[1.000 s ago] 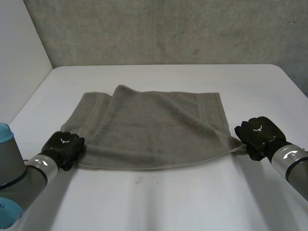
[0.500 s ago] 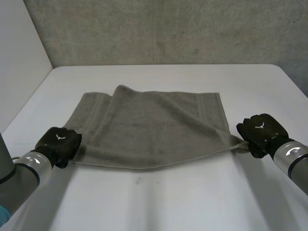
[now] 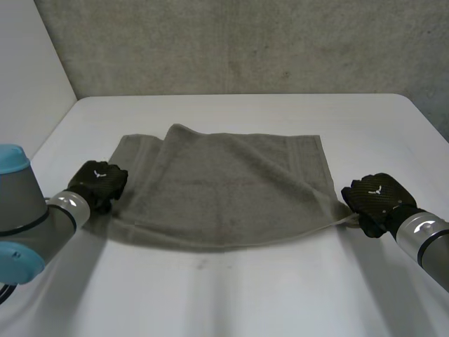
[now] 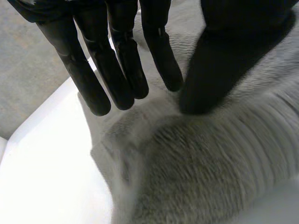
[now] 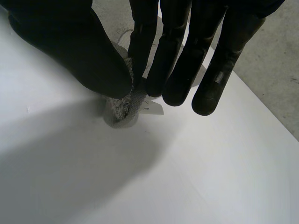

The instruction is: Fold the towel.

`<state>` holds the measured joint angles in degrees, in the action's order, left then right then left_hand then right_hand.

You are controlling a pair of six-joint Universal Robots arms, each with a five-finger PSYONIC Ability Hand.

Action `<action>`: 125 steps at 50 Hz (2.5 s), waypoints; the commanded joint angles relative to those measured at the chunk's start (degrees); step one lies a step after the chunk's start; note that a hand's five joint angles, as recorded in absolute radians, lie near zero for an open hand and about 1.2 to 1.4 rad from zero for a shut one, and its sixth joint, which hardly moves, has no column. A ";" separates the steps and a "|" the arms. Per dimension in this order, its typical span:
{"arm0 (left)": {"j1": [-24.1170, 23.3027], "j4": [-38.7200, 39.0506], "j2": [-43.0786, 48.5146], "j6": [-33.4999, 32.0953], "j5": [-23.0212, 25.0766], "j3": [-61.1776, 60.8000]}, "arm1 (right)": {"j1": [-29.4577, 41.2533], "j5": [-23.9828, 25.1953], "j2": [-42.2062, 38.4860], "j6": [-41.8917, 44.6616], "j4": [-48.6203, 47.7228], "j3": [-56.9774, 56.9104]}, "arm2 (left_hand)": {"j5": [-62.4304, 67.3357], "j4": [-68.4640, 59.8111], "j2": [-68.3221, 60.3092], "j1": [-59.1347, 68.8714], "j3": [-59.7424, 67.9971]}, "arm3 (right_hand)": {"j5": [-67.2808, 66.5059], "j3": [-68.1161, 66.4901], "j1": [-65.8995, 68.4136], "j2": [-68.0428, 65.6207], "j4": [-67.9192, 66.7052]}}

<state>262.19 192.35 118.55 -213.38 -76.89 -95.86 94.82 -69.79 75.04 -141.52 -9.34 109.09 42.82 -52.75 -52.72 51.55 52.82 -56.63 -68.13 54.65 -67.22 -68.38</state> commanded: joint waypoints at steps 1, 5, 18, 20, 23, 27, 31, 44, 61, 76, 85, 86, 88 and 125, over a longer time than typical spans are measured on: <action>0.24 -0.31 -6.74 -0.55 0.25 -6.78 | -0.07 0.01 -0.07 0.01 -0.07 -0.02 | -17.53 17.46 17.43 -16.26 -17.53 | -13.37 -11.87 25.35 -12.78 -11.62; 0.60 -0.31 -9.31 -0.55 0.25 -9.08 | -0.07 0.01 -0.07 0.01 -0.07 -0.02 | -17.71 17.64 17.61 -16.44 -17.71 | -13.37 -11.87 25.35 -12.78 -11.62; 3.85 -0.66 -17.57 -0.63 0.95 -17.87 | 0.02 0.01 -0.07 0.01 -0.07 0.25 | -9.97 9.90 9.87 -8.70 -9.97 | -13.37 -11.87 25.35 -12.78 -11.62; 3.85 -1.01 -18.62 -0.63 2.26 -20.58 | 0.02 0.01 -0.07 0.01 -0.16 0.25 | -7.95 7.88 7.86 -6.68 -7.95 | -13.37 -11.87 25.35 -12.78 -11.62; 3.94 -1.01 -18.89 -0.63 2.88 -22.96 | 0.02 0.01 -0.16 0.01 -0.16 0.25 | -8.62 8.55 8.52 -7.35 -8.62 | -13.37 -11.87 25.35 -12.78 -11.62; 4.29 -0.66 -18.62 -0.63 2.97 -24.20 | 0.02 0.01 -0.16 0.01 -0.42 0.25 | -10.81 10.74 10.72 -9.54 -10.81 | -13.37 -11.87 25.35 -12.78 -11.62; 5.25 -0.40 -16.96 -0.72 2.88 -24.11 | 0.02 0.01 -0.51 0.01 -0.60 0.33 | -14.85 14.78 14.75 -13.58 -14.85 | -13.37 -11.87 25.35 -12.78 -11.62; 7.02 3.82 -10.46 -0.72 2.88 -21.13 | 0.02 0.10 -0.68 0.10 -0.60 0.42 | -11.83 11.76 11.73 -10.56 -11.83 | -13.37 -11.87 25.35 -12.78 -11.62; 7.02 4.00 -6.58 -0.72 2.88 -17.69 | 0.02 0.18 -0.77 0.10 -0.60 0.42 | 6.35 -6.41 -6.44 7.61 6.35 | -13.37 -11.87 25.35 -12.78 -11.62; 7.54 3.82 -10.88 -0.55 3.06 -18.57 | -0.07 0.18 -0.68 0.10 -0.60 0.42 | 27.18 -27.25 -27.28 28.45 27.18 | -13.37 -11.87 25.35 -12.78 -11.62; 7.63 3.38 -13.79 -0.46 3.06 -20.42 | -0.07 -0.34 -0.33 0.54 0.54 -0.45 | 27.18 -27.25 -27.28 28.45 27.18 | -13.37 -11.87 25.35 -12.78 -11.62; 7.63 3.30 -14.48 -0.46 3.06 -20.59 | -0.07 -0.34 -0.33 0.54 0.55 -0.46 | 27.18 -27.25 -27.28 28.45 27.18 | -13.37 -11.87 25.35 -12.78 -11.62; 7.63 3.12 -15.46 -0.55 2.97 -20.77 | -0.16 -0.43 -0.16 0.89 1.25 -0.54 | 27.18 -27.25 -27.28 28.45 27.18 | -13.37 -11.87 25.35 -12.78 -11.62; -0.28 -9.63 -11.45 -14.17 4.21 -5.25 | -2.02 -2.87 -2.42 8.29 18.06 -14.41 | 27.18 -27.25 -27.28 28.45 27.18 | -13.37 -11.87 25.35 -12.78 -11.62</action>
<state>267.24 178.51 93.75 -228.43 -71.60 -111.94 86.27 -67.65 83.03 -127.20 18.55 100.31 59.07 -69.75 -69.55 67.08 69.64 -57.17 -68.13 54.64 -67.22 -68.38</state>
